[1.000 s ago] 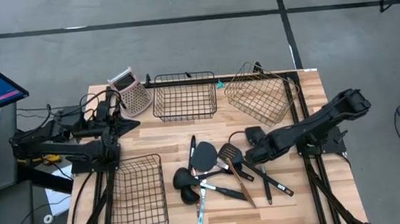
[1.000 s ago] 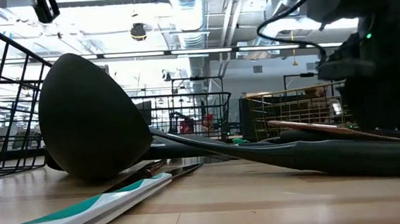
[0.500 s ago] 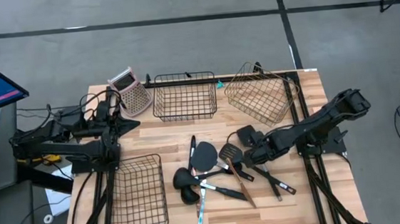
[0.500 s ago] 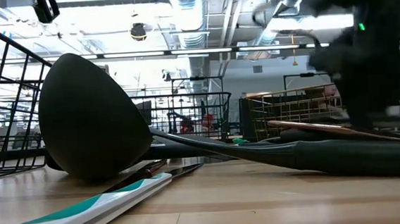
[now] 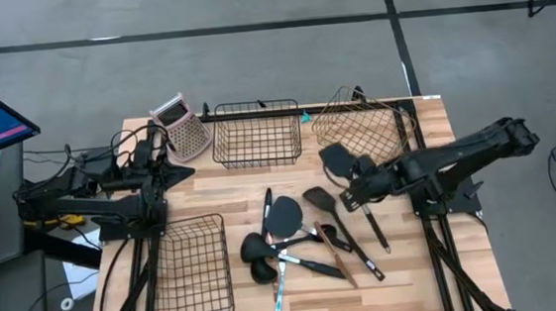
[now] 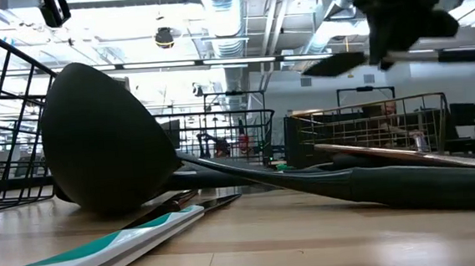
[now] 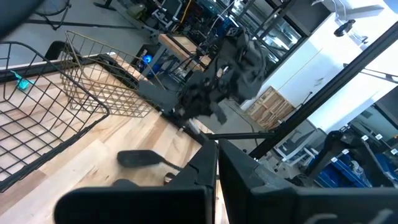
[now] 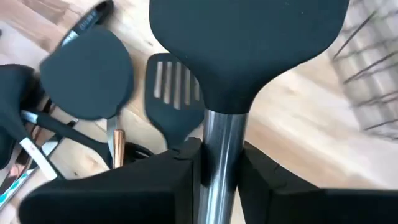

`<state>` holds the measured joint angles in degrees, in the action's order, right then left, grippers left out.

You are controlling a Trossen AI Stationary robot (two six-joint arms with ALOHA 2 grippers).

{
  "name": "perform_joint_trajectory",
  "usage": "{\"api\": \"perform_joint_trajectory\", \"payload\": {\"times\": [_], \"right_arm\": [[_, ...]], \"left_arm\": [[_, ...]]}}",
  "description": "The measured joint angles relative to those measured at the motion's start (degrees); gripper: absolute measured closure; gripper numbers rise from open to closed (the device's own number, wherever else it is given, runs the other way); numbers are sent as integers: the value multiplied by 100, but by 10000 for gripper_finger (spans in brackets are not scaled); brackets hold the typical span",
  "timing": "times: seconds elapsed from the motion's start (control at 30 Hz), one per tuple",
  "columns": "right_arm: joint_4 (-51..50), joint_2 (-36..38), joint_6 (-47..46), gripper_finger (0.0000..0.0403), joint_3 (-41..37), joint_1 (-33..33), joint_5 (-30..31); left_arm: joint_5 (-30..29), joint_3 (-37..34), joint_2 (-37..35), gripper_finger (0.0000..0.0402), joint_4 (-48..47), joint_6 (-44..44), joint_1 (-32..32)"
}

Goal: Pick & Place Kitchen Items
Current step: Put the black spatula into the brown wire basket

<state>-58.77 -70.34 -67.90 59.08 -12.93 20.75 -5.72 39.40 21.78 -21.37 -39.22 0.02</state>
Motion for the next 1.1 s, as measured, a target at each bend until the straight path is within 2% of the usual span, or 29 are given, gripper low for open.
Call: {"api": "perform_joint_trajectory", "payload": {"times": [0.17, 0.33, 0.6, 0.73, 0.87, 1.1], "right_arm": [[-1298, 89, 524, 340, 1019, 685, -137], [-2167, 44, 1394, 340, 1686, 1753, -528], [-2339, -80, 3118, 340, 1737, 3726, -1349], [-2275, -316, 3763, 340, 1730, 4502, -1686], [-2264, -731, 4318, 340, 1733, 4920, -1917], [-2263, -1485, 4987, 340, 1734, 5335, -1966]], "left_arm": [[0, 0, 0, 400, 0, 0, -1], [0, 2, 0, 400, 2, 0, -1], [-1, 2, 0, 400, 40, 0, 1], [0, 2, 2, 400, 57, 0, 2], [0, 2, 2, 400, 81, 0, 2], [-2, 2, 2, 400, 83, 0, 2]]}}
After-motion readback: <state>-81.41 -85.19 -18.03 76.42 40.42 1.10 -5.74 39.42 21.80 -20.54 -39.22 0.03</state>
